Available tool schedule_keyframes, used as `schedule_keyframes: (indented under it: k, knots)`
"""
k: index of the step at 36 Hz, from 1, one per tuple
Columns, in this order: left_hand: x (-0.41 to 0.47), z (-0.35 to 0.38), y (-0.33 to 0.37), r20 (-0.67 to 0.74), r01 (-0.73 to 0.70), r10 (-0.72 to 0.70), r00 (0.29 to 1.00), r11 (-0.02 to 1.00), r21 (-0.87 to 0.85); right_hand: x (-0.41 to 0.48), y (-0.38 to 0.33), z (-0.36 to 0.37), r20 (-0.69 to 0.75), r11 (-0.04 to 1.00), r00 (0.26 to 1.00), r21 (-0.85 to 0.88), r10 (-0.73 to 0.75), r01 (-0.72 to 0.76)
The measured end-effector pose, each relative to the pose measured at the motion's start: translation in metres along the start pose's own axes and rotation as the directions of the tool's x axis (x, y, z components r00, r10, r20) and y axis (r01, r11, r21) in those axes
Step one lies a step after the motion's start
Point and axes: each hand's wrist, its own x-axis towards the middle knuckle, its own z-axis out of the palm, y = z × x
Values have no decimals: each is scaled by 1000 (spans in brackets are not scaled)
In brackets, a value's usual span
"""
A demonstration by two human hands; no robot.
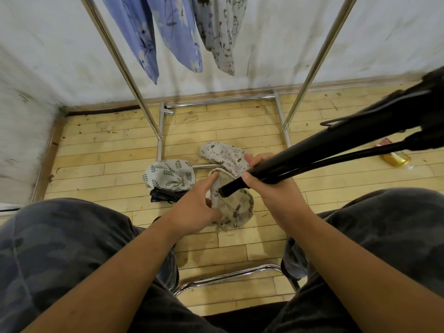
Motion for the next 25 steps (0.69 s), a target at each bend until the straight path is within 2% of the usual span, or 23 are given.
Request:
schedule_keyframes:
  k: [5,8,14,20,25]
  knots:
    - [1,1,1,5,-13,13,1000,999,-29,-1,-3,2,97,990,994,132,46,-59]
    - [2,1,2,-9,2,-2,1000,1000,-8,-1,-7,4,86,984,994,159,68,-82]
    - [4,0,1,-31,-7,5,1000,998,-61,0,-5,5,41,1000,999,24,-2,1]
    - [1,1,5,-21,-46,45,999,997,-54,-1,-8,3,-18,976,989,-163,-150,145]
    - [0,-4,6,-31,-68,66,997,996,-66,-3,-14,4,-64,983,992,-152,-110,99]
